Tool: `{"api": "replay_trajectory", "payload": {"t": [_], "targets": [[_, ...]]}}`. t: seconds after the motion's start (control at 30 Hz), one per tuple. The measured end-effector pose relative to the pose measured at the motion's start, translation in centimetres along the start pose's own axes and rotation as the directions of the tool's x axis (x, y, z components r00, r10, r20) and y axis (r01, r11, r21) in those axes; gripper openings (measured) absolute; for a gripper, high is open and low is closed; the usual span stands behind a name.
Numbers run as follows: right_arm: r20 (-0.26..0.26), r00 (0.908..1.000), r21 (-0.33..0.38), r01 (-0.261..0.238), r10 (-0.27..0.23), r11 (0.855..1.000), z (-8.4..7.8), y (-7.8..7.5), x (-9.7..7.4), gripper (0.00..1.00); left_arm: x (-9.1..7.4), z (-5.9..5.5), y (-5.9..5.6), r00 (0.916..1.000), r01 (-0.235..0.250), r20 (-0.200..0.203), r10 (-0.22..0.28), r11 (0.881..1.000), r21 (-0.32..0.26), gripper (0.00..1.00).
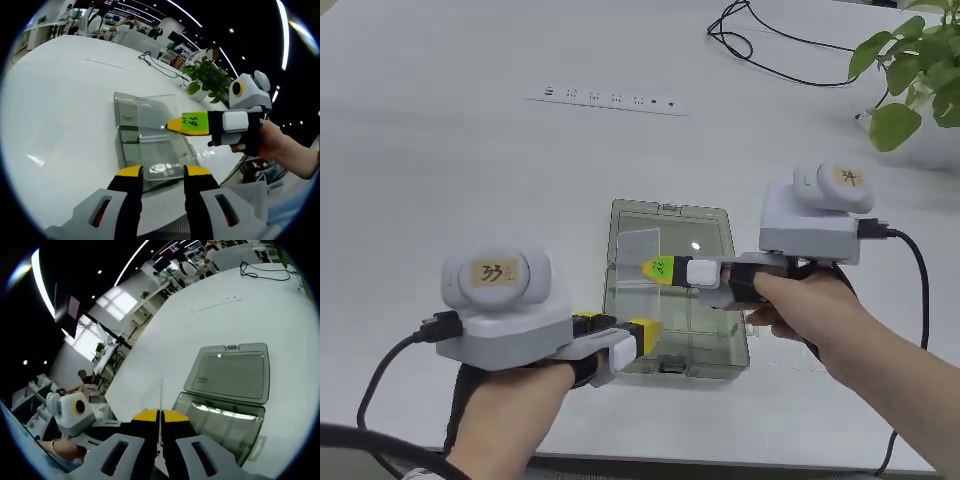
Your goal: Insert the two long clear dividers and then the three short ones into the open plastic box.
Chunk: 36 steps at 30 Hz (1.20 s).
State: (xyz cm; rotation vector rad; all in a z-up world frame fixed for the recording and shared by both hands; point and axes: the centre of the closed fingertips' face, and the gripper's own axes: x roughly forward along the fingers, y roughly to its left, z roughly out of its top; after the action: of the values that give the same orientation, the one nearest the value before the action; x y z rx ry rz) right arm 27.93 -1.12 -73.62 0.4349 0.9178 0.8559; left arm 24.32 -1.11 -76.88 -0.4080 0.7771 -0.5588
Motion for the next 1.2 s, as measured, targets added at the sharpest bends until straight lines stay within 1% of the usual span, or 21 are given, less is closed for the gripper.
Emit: {"api": "replay_trajectory", "payload": {"t": [0.07,0.13,0.2,0.23,0.3,0.33,0.37,0.43,0.53,0.6,0.63,0.73,0.83,0.87,0.9,0.93,0.97,1.0,1.03,1.13,1.2], "targets": [[-0.006,1.0000,-0.010,0.003,-0.003,1.000,0.0,0.1,-0.1,0.02,0.0,0.0,-0.1,1.0000,0.005,0.006,-0.005,1.000,0.005,0.30],[-0.008,0.9999,-0.016,0.009,-0.010,1.000,0.0,0.1,-0.2,0.02,0.1,0.1,-0.2,0.9998,0.010,0.016,-0.010,1.000,0.022,0.31],[-0.013,0.9999,-0.010,0.011,-0.011,1.000,-0.1,0.1,-0.2,0.02,0.1,0.2,-0.2,0.9997,0.011,0.022,-0.012,0.999,0.033,0.33],[-0.013,0.9998,-0.008,0.013,-0.013,1.000,-0.1,0.1,-0.3,0.02,0.1,0.4,-0.1,0.9996,0.008,0.027,-0.010,0.999,0.050,0.37],[-0.013,0.9997,-0.007,0.019,-0.019,1.000,-0.1,0.0,-0.3,0.02,0.1,0.5,-0.1,0.9996,0.009,0.027,-0.011,0.998,0.065,0.44],[-0.011,0.9997,0.005,0.020,-0.020,1.000,-0.1,0.0,-0.3,0.02,0.1,0.7,-0.2,0.9990,0.021,0.038,-0.024,0.996,0.088,0.49],[-0.012,0.9997,0.014,0.022,-0.022,1.000,-0.1,0.0,-0.3,0.02,0.1,0.8,-0.2,0.9988,0.026,0.039,-0.030,0.995,0.098,0.53],[-0.015,0.9996,0.020,0.025,-0.025,0.999,-0.2,-0.1,-0.3,0.02,0.0,1.0,-0.4,0.9977,0.041,0.047,-0.049,0.989,0.145,0.62],[-0.018,0.9994,0.049,0.032,-0.031,0.998,-0.2,-0.2,-0.4,0.02,-0.2,1.2,-0.7,0.9957,0.065,0.050,-0.078,0.974,0.215,0.71],[-0.018,0.9992,0.054,0.035,-0.035,0.998,-0.1,-0.3,-0.4,0.02,-0.2,1.0,-0.8,0.9952,0.081,0.035,-0.091,0.969,0.233,0.75],[-0.019,0.9990,0.055,0.041,-0.040,0.998,-0.1,-0.4,-0.5,0.02,-0.2,0.9,-0.9,0.9942,0.092,0.031,-0.103,0.964,0.250,0.76],[-0.023,0.9988,0.063,0.045,-0.043,0.997,-0.2,-0.4,-0.5,0.02,-0.3,0.8,-0.9,0.9930,0.103,0.024,-0.115,0.950,0.295,0.81],[-0.030,0.9982,0.078,0.054,-0.052,0.995,-0.1,-0.8,-0.5,0.02,-0.5,0.6,-0.9,0.9913,0.119,0.011,-0.131,0.929,0.350,0.86],[-0.028,0.9981,0.079,0.056,-0.054,0.995,-0.1,-0.8,-0.5,0.02,-0.5,0.6,-0.9,0.9907,0.124,0.008,-0.136,0.924,0.361,0.88],[-0.034,0.9978,0.085,0.059,-0.057,0.995,-0.2,-0.9,-0.5,0.02,-0.6,0.6,-0.9,0.9899,0.130,0.002,-0.142,0.913,0.387,0.88],[-0.038,0.9975,0.089,0.063,-0.060,0.994,-0.3,-0.9,-0.6,0.02,-0.6,0.6,-0.8,0.9900,0.128,0.001,-0.141,0.904,0.407,0.88],[-0.040,0.9971,0.091,0.068,-0.064,0.994,-0.3,-1.0,-0.6,0.02,-0.6,0.5,-0.7,0.9904,0.128,-0.004,-0.139,0.899,0.418,0.88],[-0.046,0.9964,0.098,0.075,-0.071,0.992,-0.2,-1.3,-0.6,0.02,-0.6,0.4,-0.6,0.9904,0.130,-0.015,-0.138,0.890,0.437,0.87],[-0.051,0.9953,0.107,0.087,-0.082,0.990,-0.2,-1.4,-0.7,0.02,-0.7,0.2,-0.4,0.9908,0.131,-0.027,-0.133,0.884,0.449,0.86],[-0.074,0.9896,0.125,0.132,-0.123,0.983,-0.2,-2.1,-1.1,0.02,-0.8,0.4,0.0,0.9910,0.128,-0.026,-0.131,0.871,0.474,0.86],[-0.077,0.9868,0.150,0.153,-0.143,0.977,0.1,-2.4,-1.4,0.02,-0.9,0.5,0.2,0.9910,0.128,-0.028,-0.131,0.867,0.482,0.85]]}}
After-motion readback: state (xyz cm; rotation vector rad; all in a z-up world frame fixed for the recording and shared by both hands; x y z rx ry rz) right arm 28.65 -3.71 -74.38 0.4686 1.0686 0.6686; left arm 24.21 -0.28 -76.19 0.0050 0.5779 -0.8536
